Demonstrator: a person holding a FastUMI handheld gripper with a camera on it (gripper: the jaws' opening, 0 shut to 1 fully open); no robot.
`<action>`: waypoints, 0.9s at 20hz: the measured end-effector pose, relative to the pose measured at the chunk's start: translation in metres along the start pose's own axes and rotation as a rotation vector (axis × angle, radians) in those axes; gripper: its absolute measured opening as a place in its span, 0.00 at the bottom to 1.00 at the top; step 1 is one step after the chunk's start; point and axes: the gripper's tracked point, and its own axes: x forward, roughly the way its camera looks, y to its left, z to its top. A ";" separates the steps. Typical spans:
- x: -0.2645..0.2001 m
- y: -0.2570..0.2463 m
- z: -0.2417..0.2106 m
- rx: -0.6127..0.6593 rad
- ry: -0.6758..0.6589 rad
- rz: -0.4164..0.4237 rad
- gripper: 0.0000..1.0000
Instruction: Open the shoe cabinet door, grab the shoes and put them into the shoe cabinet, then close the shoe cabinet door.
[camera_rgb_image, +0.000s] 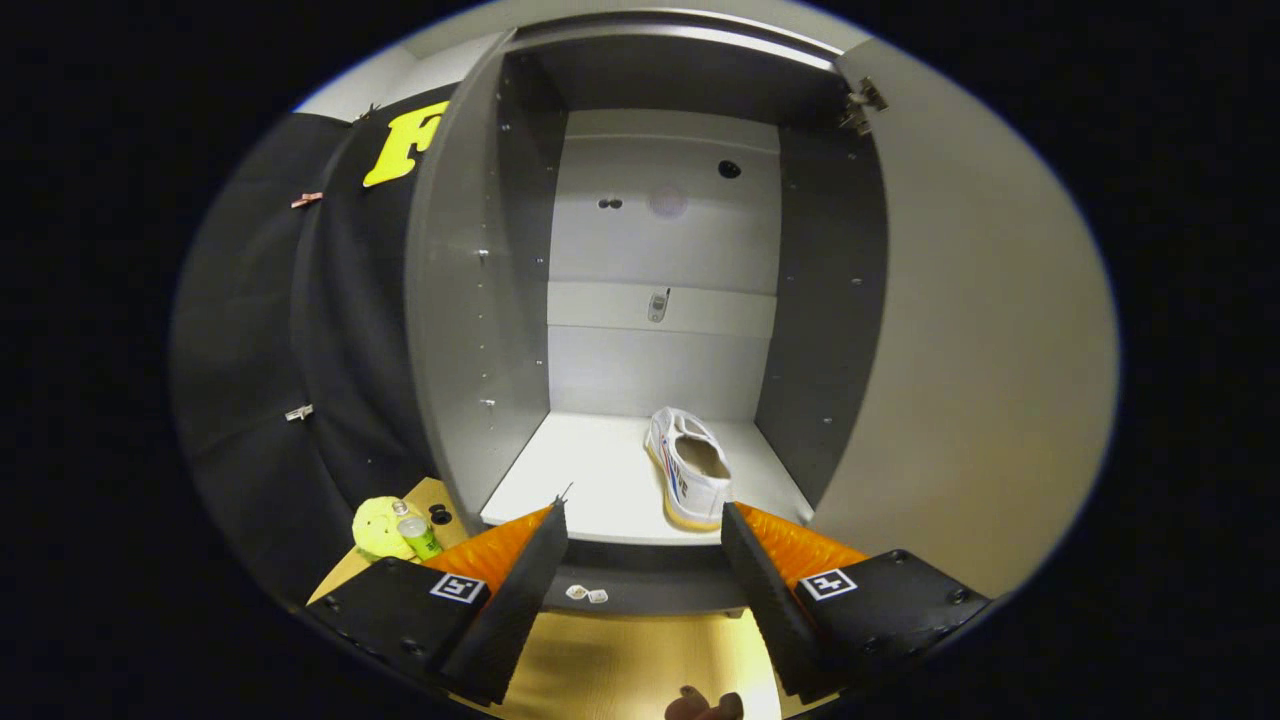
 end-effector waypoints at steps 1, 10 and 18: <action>-0.018 0.001 -0.001 -0.002 -0.011 -0.003 0.98; -0.167 -0.013 0.009 0.029 -0.095 0.006 0.98; -0.271 -0.071 0.028 0.076 -0.178 0.087 0.98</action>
